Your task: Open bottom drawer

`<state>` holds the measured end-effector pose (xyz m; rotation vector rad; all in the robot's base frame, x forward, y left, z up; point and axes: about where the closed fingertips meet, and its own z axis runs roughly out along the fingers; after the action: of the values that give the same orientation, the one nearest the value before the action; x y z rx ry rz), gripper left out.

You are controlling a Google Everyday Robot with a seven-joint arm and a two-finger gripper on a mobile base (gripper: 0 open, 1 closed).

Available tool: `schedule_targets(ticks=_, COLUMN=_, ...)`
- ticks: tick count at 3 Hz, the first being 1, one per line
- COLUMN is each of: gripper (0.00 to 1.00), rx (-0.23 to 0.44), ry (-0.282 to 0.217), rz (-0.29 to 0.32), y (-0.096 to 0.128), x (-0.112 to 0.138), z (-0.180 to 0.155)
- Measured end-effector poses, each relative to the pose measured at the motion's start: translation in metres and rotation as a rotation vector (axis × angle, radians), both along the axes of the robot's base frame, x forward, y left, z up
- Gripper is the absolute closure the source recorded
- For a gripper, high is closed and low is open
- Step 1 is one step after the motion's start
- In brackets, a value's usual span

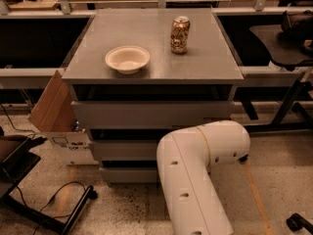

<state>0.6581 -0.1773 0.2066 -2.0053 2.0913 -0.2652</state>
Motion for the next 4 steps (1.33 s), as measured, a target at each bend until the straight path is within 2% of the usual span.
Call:
schedule_targets(ticks=2, gripper=0.0, rx=0.008, ry=0.005, rz=0.001, y=0.0, x=-0.006, z=-0.023)
schedule_targets(ticks=3, gripper=0.14, rx=0.013, ry=0.008, rz=0.002, y=0.0, x=-0.008, z=-0.028)
schedule_targets(ticks=4, gripper=0.37, rx=0.014, ry=0.009, rz=0.001, y=0.001, x=-0.008, z=-0.028)
